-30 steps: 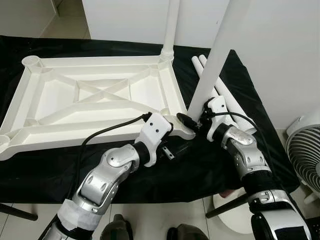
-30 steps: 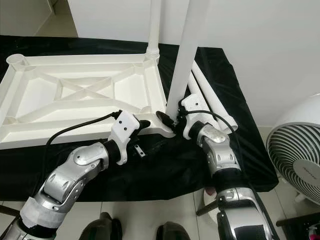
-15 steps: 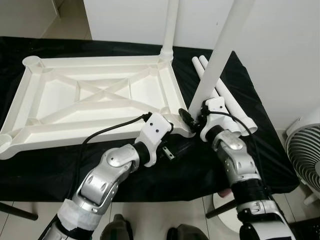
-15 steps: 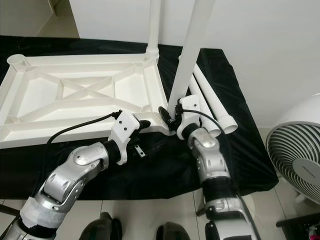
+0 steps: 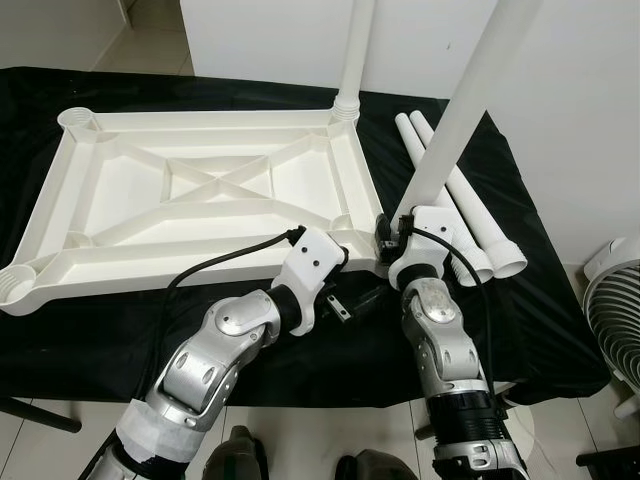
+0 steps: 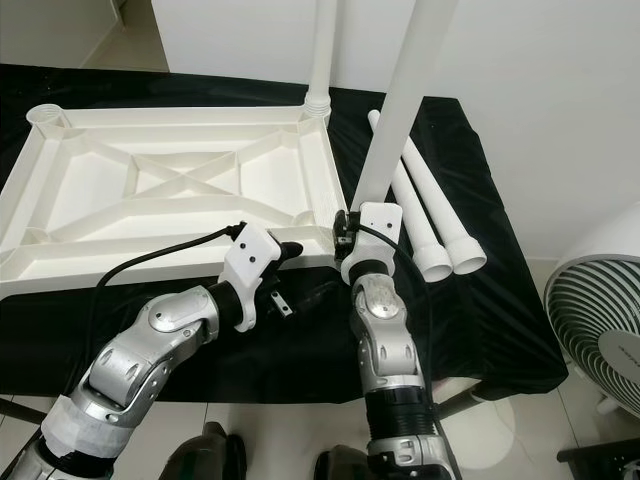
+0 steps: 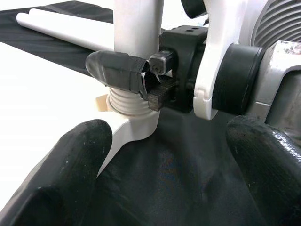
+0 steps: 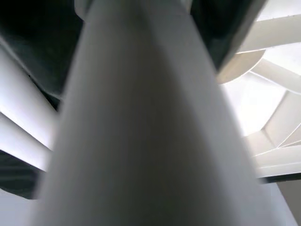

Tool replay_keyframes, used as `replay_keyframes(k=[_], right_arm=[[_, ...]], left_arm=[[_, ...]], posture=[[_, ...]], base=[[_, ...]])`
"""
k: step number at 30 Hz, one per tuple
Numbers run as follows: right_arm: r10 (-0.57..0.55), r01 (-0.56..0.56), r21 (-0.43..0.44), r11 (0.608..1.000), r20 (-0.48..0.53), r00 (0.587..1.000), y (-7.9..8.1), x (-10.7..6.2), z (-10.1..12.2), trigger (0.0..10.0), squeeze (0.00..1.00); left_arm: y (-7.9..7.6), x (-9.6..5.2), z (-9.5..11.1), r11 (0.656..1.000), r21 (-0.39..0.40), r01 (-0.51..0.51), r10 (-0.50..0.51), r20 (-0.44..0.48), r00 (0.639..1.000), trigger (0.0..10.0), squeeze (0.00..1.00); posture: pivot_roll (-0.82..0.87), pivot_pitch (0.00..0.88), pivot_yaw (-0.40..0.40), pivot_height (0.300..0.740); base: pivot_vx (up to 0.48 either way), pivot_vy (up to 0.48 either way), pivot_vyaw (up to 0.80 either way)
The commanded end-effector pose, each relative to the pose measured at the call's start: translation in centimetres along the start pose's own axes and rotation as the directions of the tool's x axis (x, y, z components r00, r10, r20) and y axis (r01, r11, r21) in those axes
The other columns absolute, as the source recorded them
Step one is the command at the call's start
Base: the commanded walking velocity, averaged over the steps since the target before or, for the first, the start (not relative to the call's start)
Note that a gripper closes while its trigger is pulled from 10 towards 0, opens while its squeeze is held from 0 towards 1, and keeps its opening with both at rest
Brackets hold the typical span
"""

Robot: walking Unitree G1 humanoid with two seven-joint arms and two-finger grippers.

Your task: Building children table

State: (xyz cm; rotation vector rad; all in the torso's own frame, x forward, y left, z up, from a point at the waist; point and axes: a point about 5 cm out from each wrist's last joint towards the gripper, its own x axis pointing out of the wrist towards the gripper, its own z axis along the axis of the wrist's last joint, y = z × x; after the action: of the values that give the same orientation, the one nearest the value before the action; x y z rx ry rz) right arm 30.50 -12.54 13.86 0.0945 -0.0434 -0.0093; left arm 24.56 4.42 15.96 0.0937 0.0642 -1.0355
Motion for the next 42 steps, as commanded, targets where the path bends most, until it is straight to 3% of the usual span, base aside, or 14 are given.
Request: replay_keyframes(k=[1, 10, 13, 14, 16, 17, 21, 25, 26, 29, 30, 31, 35, 42], right_arm=[[-0.047, 0.047, 0.007, 0.999, 0.005, 0.999, -1.1, -0.1, 0.2, 10.0, 1.0], [0.157, -0.157, -0.036, 0.987, -0.015, 0.987, -1.9, 0.9, 1.0, 10.0, 1.0], [0.172, -0.173, -0.039, 0.984, -0.024, 0.985, -1.9, 1.0, 0.9, 10.0, 1.0], [0.239, -0.241, -0.043, 0.97, -0.043, 0.97, -1.8, 1.0, 0.8, 10.0, 0.0], [0.383, -0.388, -0.086, 0.918, -0.073, 0.921, -1.5, 1.1, 0.7, 10.0, 0.0], [0.383, -0.388, -0.086, 0.918, -0.073, 0.921, -1.5, 1.1, 0.7, 10.0, 0.0], [0.557, -0.57, -0.159, 0.806, -0.123, 0.822, -1.0, 1.2, 0.6, 10.0, 0.0], [0.598, -0.614, -0.173, 0.77, -0.14, 0.789, -0.9, 1.3, 0.4, 10.0, 0.0], [0.638, -0.659, -0.178, 0.731, -0.167, 0.752, -0.7, 1.4, 0.1, 10.0, 0.0], [0.664, -0.695, -0.171, 0.699, -0.208, 0.718, -0.7, 1.6, -0.4, 10.0, 0.0], [0.676, -0.704, -0.161, 0.692, -0.199, 0.71, -0.6, 1.6, -0.3, 4.4, 0.0], [0.684, -0.711, -0.159, 0.685, -0.197, 0.703, -0.7, 1.6, -0.4, 0.0, 0.0], [0.694, -0.724, -0.162, 0.67, -0.21, 0.689, -1.0, 1.6, -0.8, 0.0, 0.0], [0.679, -0.713, -0.139, 0.687, -0.226, 0.698, -1.5, 1.7, -1.4, 0.0, 0.0]], left_arm=[[-0.4, -0.1, 0.0, 1.0, 0.0, 0.022, -0.022, -0.005, 1.0, 10.0, 0.0], [-0.3, -0.1, 0.0, 1.0, -0.004, 0.017, -0.017, -0.007, 1.0, 10.0, 0.0], [-0.3, -0.1, 0.0, 1.0, -0.004, 0.017, -0.017, -0.007, 1.0, 10.0, 0.0], [-0.3, -0.1, 0.0, 1.0, -0.004, 0.016, -0.016, -0.006, 1.0, 10.0, 0.0], [-0.3, -0.1, 0.0, 1.0, -0.002, 0.018, -0.018, -0.006, 1.0, 10.0, 0.0], [-0.3, -0.1, 0.0, 1.0, -0.002, 0.018, -0.018, -0.006, 1.0, 10.0, 0.0], [-0.2, -0.1, 0.0, 1.0, 0.003, 0.018, -0.018, -0.007, 1.0, 10.0, 0.0], [-0.2, -0.1, 0.1, 1.0, 0.004, 0.019, -0.019, -0.006, 1.0, 10.0, 0.0], [-0.2, 0.0, 0.1, 1.0, 0.007, 0.02, -0.02, -0.006, 1.0, 10.0, 0.0], [-0.2, 0.0, 0.2, 1.0, 0.01, 0.021, -0.021, -0.005, 1.0, 10.0, 0.0], [-0.2, 0.0, 0.2, 1.0, 0.01, 0.021, -0.021, -0.005, 1.0, 10.0, 0.0], [-0.2, 0.0, 0.2, 1.0, 0.011, 0.02, -0.019, -0.006, 1.0, 10.0, 0.0], [-0.2, -0.1, 0.1, 1.0, 0.011, 0.018, -0.018, -0.007, 1.0, 10.0, 0.0], [-0.3, -0.2, 0.0, 1.0, 0.012, 0.022, -0.022, -0.011, 1.0, 10.0, 0.0]], posture=[[-0.03, 0.045, -0.012, 0.74], [-0.03, 0.044, -0.019, 0.74], [-0.03, 0.044, -0.019, 0.74], [-0.03, 0.043, -0.02, 0.74], [-0.03, 0.039, -0.019, 0.74], [-0.03, 0.039, -0.019, 0.74], [-0.03, 0.034, -0.018, 0.74], [-0.03, 0.031, -0.017, 0.74], [-0.02, 0.027, -0.017, 0.74], [-0.02, 0.025, -0.016, 0.74], [-0.02, 0.025, -0.016, 0.74], [-0.02, 0.021, -0.018, 0.74], [-0.01, 0.019, -0.019, 0.74], [-0.01, 0.016, -0.017, 0.74]], base=[[0.0, 0.0, 0.0], [0.0, 0.0, 0.0], [0.0, 0.0, 0.0], [0.0, 0.0, 0.0], [0.0, 0.0, 0.0], [0.0, 0.0, 0.0], [0.0, 0.0, 0.0], [0.0, 0.0, 0.0], [0.0, 0.0, 0.0], [0.0, 0.0, 0.0], [0.0, 0.0, 0.0], [0.0, 0.0, 0.0], [0.0, 0.0, 0.0], [0.0, 0.0, 0.0]])
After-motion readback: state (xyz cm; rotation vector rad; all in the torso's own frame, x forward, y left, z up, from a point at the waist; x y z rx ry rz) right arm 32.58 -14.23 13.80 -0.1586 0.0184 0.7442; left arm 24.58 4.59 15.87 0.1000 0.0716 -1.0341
